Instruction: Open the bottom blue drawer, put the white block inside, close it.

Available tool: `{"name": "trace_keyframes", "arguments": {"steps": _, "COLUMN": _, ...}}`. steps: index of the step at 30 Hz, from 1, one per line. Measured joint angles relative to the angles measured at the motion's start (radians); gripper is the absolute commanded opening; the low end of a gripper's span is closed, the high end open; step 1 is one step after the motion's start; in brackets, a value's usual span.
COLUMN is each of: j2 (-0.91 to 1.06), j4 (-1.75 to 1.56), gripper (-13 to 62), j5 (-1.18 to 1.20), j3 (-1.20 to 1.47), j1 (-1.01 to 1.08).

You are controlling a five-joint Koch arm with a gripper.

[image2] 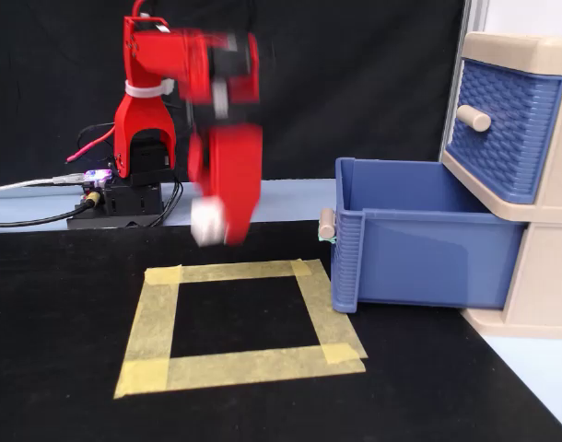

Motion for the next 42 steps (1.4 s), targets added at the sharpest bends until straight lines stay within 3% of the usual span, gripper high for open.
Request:
{"name": "trace_keyframes", "arguments": {"steps": 3, "j2": 0.008, "j4": 0.095, "gripper": -8.1, "j5": 0.067, "j3": -0.324, "j1": -0.193}}
{"name": "trace_keyframes", "arguments": {"steps": 6, "j2": -0.135, "j4": 0.100, "gripper": -8.1, "j5": 0.117, "j3": -0.597, "j1": -0.436}}
{"name": "trace_keyframes", "arguments": {"steps": 9, "j2": -0.348, "j4": 0.057, "gripper": -8.1, "j5": 0.244, "j3": -0.825, "j1": -0.471}}
{"name": "trace_keyframes", "arguments": {"steps": 12, "j2": -0.453, "j4": 0.023, "gripper": -8.1, "j5": 0.296, "j3": -0.882, "j1": -0.474}}
{"name": "trace_keyframes", "arguments": {"steps": 19, "j2": -0.472, "j4": 0.029, "gripper": -7.6, "j5": 0.393, "j3": -0.870, "j1": -0.486}}
{"name": "trace_keyframes", "arguments": {"steps": 21, "j2": -0.479, "j4": 0.044, "gripper": 4.2, "j5": 0.456, "j3": -0.847, "j1": -0.483}}
{"name": "trace_keyframes", "arguments": {"steps": 23, "j2": -0.480, "j4": 0.044, "gripper": 27.4, "j5": 0.477, "j3": -0.847, "j1": -0.489}}
{"name": "trace_keyframes", "arguments": {"steps": 25, "j2": -0.488, "j4": 0.043, "gripper": 34.4, "j5": 0.479, "j3": -0.848, "j1": -0.495}}
{"name": "trace_keyframes", "arguments": {"steps": 31, "j2": -0.476, "j4": 0.060, "gripper": 34.7, "j5": 0.477, "j3": -0.847, "j1": -0.502}}
{"name": "trace_keyframes", "arguments": {"steps": 35, "j2": -0.333, "j4": 0.141, "gripper": 34.5, "j5": 0.479, "j3": -0.821, "j1": -0.491}}
{"name": "trace_keyframes", "arguments": {"steps": 39, "j2": -0.161, "j4": 0.186, "gripper": 34.3, "j5": 0.603, "j3": -0.577, "j1": -0.448}}
{"name": "trace_keyframes", "arguments": {"steps": 42, "j2": -0.064, "j4": 0.187, "gripper": 34.2, "j5": 0.776, "j3": -0.212, "j1": -0.362}}
